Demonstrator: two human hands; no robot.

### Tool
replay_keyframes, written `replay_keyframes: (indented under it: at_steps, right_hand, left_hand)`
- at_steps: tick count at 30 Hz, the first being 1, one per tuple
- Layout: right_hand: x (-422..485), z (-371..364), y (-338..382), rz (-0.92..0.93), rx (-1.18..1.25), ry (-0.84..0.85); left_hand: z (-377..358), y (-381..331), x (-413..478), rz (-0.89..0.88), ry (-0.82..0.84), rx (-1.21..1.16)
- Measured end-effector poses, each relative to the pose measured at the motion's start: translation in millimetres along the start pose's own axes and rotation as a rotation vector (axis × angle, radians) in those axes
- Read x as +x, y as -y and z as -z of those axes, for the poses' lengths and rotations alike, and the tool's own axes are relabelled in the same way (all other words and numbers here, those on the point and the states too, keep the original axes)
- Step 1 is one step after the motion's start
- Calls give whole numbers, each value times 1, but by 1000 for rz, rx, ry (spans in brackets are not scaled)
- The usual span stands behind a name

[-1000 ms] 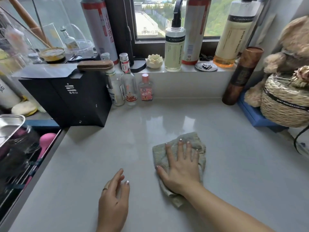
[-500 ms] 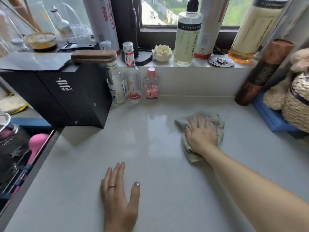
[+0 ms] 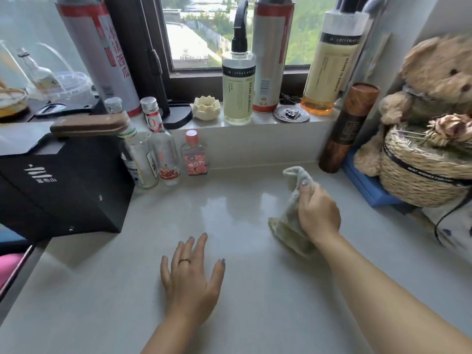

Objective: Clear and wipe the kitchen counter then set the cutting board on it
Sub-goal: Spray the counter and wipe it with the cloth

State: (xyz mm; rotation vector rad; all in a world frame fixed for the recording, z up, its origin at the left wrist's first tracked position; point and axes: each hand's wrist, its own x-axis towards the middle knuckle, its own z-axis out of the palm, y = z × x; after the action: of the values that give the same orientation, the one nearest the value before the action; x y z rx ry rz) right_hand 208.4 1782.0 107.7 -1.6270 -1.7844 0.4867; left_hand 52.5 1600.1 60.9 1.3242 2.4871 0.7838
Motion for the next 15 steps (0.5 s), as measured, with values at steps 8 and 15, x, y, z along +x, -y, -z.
replay_keyframes:
  at_steps: [8,15]
  right_hand:
    - [67,-78,-12,-139,-449,338]
    - [6,-142,60,168,-432,467]
  left_hand:
    - [-23,4,9,27,-80,-51]
    - [-19,2,9,-38,-190,-193]
